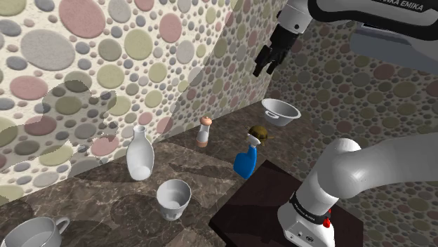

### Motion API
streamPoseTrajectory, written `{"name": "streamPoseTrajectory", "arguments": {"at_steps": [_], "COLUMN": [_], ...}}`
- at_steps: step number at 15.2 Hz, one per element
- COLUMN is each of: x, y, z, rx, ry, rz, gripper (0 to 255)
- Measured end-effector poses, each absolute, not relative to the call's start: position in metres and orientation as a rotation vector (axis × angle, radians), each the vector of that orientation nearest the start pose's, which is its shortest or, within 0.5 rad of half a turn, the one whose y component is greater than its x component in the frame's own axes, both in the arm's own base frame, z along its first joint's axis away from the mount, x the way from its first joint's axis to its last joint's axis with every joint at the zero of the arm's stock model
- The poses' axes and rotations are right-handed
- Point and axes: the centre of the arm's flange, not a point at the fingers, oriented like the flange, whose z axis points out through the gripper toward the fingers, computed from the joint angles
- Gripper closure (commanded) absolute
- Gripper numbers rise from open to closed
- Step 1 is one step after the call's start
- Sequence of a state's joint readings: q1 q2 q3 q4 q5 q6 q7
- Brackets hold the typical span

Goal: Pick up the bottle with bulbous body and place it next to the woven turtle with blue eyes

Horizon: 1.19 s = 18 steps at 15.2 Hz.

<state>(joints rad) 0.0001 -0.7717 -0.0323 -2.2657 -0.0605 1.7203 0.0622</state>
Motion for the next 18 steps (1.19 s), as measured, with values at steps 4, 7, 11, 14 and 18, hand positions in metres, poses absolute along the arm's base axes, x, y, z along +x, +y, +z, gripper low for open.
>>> {"name": "streamPoseTrajectory", "arguments": {"at_steps": [4,7,11,14,18], "x": [0.337,0.357,0.386,0.405,0.433], "y": [-0.004,0.026,0.059,0.086,0.122], "z": [0.630,0.607,0.581,0.559,0.531], "rx": [-3.152,-3.153,-3.153,-3.153,-3.153], "ry": [0.136,0.137,0.140,0.142,0.145], "rz": [-0.356,-0.352,-0.347,-0.344,-0.340], "gripper": [0,0,0,0,0]}}
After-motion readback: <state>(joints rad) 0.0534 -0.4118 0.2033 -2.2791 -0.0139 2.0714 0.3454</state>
